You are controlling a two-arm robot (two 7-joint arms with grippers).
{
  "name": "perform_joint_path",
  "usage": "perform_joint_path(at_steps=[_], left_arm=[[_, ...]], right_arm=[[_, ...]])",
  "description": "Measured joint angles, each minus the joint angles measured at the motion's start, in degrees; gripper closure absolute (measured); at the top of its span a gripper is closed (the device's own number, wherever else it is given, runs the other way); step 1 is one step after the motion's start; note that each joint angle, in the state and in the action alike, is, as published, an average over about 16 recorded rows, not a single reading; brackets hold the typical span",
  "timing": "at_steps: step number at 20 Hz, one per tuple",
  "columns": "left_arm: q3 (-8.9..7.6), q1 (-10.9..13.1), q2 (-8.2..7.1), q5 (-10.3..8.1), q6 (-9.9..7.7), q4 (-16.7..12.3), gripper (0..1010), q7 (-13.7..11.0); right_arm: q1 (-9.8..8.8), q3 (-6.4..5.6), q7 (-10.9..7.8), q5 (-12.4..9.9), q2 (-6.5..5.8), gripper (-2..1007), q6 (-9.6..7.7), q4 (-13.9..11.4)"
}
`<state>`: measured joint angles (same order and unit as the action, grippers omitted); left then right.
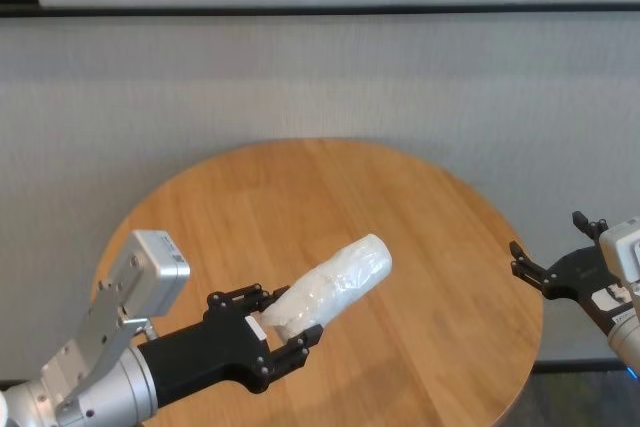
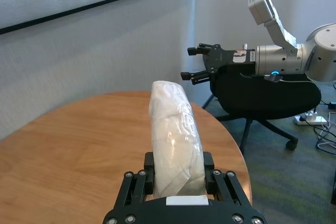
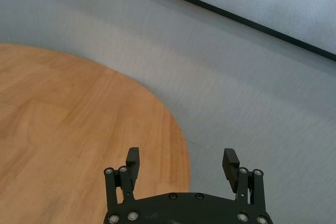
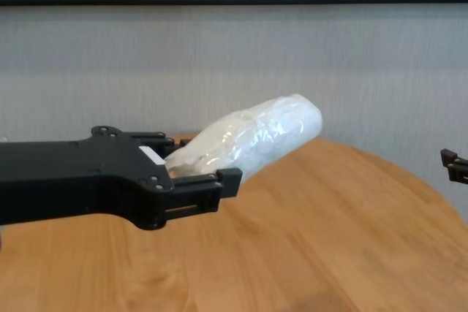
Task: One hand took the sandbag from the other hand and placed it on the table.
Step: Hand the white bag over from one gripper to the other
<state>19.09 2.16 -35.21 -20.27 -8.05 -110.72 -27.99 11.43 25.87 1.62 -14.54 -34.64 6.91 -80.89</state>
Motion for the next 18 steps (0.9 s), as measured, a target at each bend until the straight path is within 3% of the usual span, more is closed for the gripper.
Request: perform_joint_path(at_steps=[10,14,18], left_arm=[[1.06,-0.90,-0.49,0.56,-0.16,1.02,452,0.53],[1.04,-0.91,-0.46,0.63,-0.22,1.05,452,0.47],[0.93,-0.87,-0.42,0.53,-0.23,1.02,452,0.37]], right_arm=[[-0.01,0.18,-0.77,0.32,-0.42,5,-0.08,-0.35],[-0.13,0.83,-3.48,1.56,-2.74,5,-0.42,-2.33],[-0.35,1.74,-7.30,3.55,-6.42,4,-1.03,-5.49]])
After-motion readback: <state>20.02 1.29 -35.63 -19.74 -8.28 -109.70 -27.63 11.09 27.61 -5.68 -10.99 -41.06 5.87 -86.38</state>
